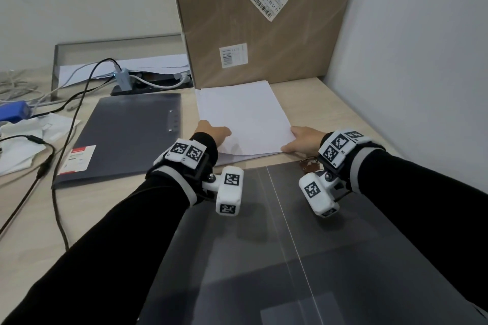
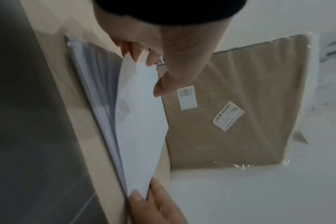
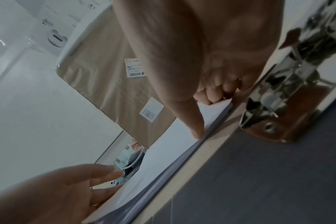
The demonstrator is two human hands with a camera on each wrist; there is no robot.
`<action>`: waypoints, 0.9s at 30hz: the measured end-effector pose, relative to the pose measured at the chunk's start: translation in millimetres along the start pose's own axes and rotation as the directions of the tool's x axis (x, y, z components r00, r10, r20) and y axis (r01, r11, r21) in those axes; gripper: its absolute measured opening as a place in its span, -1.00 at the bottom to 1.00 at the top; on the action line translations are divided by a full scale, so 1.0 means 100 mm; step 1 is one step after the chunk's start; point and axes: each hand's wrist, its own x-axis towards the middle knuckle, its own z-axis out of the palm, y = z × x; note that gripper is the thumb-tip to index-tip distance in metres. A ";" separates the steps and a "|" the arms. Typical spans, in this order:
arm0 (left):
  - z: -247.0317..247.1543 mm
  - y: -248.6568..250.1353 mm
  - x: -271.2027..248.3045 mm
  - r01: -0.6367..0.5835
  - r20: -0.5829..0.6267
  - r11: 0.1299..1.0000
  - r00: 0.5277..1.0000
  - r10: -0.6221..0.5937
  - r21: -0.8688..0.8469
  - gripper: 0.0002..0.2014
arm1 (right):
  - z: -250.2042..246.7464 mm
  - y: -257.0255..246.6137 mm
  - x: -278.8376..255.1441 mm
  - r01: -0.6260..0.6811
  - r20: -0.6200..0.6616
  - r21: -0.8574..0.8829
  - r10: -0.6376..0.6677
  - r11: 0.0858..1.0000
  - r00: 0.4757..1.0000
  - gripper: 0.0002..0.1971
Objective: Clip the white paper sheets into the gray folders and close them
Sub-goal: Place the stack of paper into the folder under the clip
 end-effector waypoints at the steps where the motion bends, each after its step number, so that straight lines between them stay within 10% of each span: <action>1: -0.03 0.01 0.01 0.021 -0.003 0.999 1.000 -0.021 -0.034 -0.33 | 0.00 0.00 0.01 0.000 -0.003 -0.023 0.000 1.000 1.000 -0.46; 8: -0.23 0.03 0.10 0.185 0.112 0.965 0.980 -0.167 -0.183 -0.81 | -0.02 0.00 0.05 0.004 0.000 -0.101 -0.004 0.995 1.000 -0.49; 19: -0.07 0.12 0.07 0.162 0.235 0.959 0.966 -0.106 -0.234 -0.73 | -0.02 0.03 0.09 0.028 0.005 -0.108 -0.027 0.994 1.000 -0.52; 27: -0.02 0.10 -0.03 0.015 -0.010 0.996 1.000 -0.014 0.086 -0.63 | -0.02 0.06 0.05 0.029 0.019 0.155 -0.033 0.988 0.999 -0.58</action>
